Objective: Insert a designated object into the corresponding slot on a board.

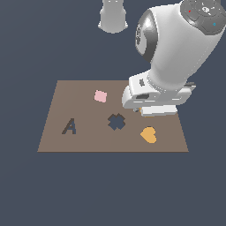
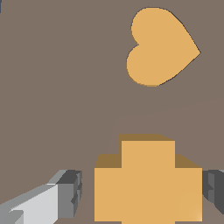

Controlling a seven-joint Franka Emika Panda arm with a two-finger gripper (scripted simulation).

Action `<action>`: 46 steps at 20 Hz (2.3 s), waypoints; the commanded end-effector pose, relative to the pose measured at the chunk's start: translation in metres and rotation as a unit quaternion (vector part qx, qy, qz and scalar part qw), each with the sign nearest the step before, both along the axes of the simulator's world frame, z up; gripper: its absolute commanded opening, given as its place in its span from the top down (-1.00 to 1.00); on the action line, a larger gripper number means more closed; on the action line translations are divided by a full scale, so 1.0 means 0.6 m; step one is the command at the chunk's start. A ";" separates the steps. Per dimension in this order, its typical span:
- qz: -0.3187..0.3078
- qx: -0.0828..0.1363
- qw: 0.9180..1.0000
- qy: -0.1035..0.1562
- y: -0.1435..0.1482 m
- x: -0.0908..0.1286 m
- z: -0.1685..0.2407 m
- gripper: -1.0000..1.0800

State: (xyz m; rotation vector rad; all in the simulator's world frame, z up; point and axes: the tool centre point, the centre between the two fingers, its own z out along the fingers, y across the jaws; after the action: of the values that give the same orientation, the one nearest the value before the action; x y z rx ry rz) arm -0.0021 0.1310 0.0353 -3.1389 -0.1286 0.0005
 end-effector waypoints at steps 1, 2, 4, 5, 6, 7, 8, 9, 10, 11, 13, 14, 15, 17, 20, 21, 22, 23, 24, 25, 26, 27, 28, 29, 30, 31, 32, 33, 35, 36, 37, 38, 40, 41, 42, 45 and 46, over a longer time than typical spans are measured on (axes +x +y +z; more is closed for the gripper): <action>0.000 0.000 1.000 0.000 0.000 0.000 -0.008 -0.92; 0.000 0.000 1.000 0.000 0.000 0.000 -0.009 -0.92; 0.000 0.000 1.000 0.000 0.000 0.000 -0.009 1.00; 0.000 0.000 1.000 0.000 0.000 0.000 -0.009 1.00; 0.000 0.000 1.000 0.000 0.000 0.000 -0.009 1.00; 0.000 0.000 1.000 0.000 0.000 0.000 -0.009 1.00; 0.000 0.000 1.000 0.000 0.000 0.000 -0.009 1.00; 0.000 0.000 1.000 0.000 0.000 0.000 -0.009 1.00; 0.000 0.000 1.000 0.000 0.000 0.000 -0.009 1.00; 0.000 0.000 1.000 0.000 0.000 0.000 -0.009 1.00; 0.000 0.000 1.000 0.000 0.000 0.000 -0.008 1.00; 0.000 0.000 1.000 0.000 0.000 0.000 -0.008 1.00; 0.000 0.000 1.000 0.000 0.000 0.000 -0.007 1.00; -0.005 0.000 1.000 0.000 -0.002 0.002 -0.007 1.00; -0.020 0.000 1.000 0.000 -0.007 0.007 -0.007 1.00; -0.027 0.000 1.000 0.000 -0.010 0.010 -0.006 1.00; -0.035 0.000 0.999 0.000 -0.013 0.013 -0.006 1.00; -0.045 0.000 0.999 0.000 -0.017 0.016 -0.005 1.00; -0.055 0.000 0.998 0.000 -0.021 0.020 -0.005 1.00; -0.067 0.000 0.998 0.000 -0.026 0.024 -0.004 1.00; -0.080 0.000 0.997 0.000 -0.032 0.028 -0.004 1.00; -0.093 0.000 0.996 0.000 -0.038 0.033 -0.003 1.00; -0.108 0.000 0.994 0.000 -0.044 0.037 -0.003 1.00; -0.124 0.000 0.992 0.000 -0.052 0.042 -0.002 1.00; -0.141 0.000 0.990 0.000 -0.060 0.047 -0.001 1.00; -0.159 0.000 0.987 0.000 -0.068 0.051 0.000 1.00; -0.179 0.000 0.984 0.000 -0.078 0.056 0.001 1.00; -0.199 0.000 0.980 0.000 -0.088 0.060 0.001 1.00; -0.238 0.000 0.971 0.000 -0.108 0.068 0.003 1.00; -0.256 0.000 0.967 0.000 -0.118 0.071 0.004 1.00; -0.272 0.000 0.962 0.000 -0.127 0.073 0.005 1.00; -0.288 0.000 0.958 0.000 -0.135 0.075 0.005 1.00; -0.315 0.000 0.949 0.000 -0.151 0.077 0.006 1.00; -0.327 0.000 0.945 0.000 -0.158 0.078 0.007 1.00; -0.339 0.000 0.941 0.000 -0.164 0.078 0.007 1.00; -0.365 0.000 0.931 0.000 -0.180 0.078 0.008 1.00; -0.372 0.000 0.928 0.000 -0.184 0.078 0.009 1.00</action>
State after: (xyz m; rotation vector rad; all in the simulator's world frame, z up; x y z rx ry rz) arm 0.0446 0.0245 0.0399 -2.9752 1.0079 0.0012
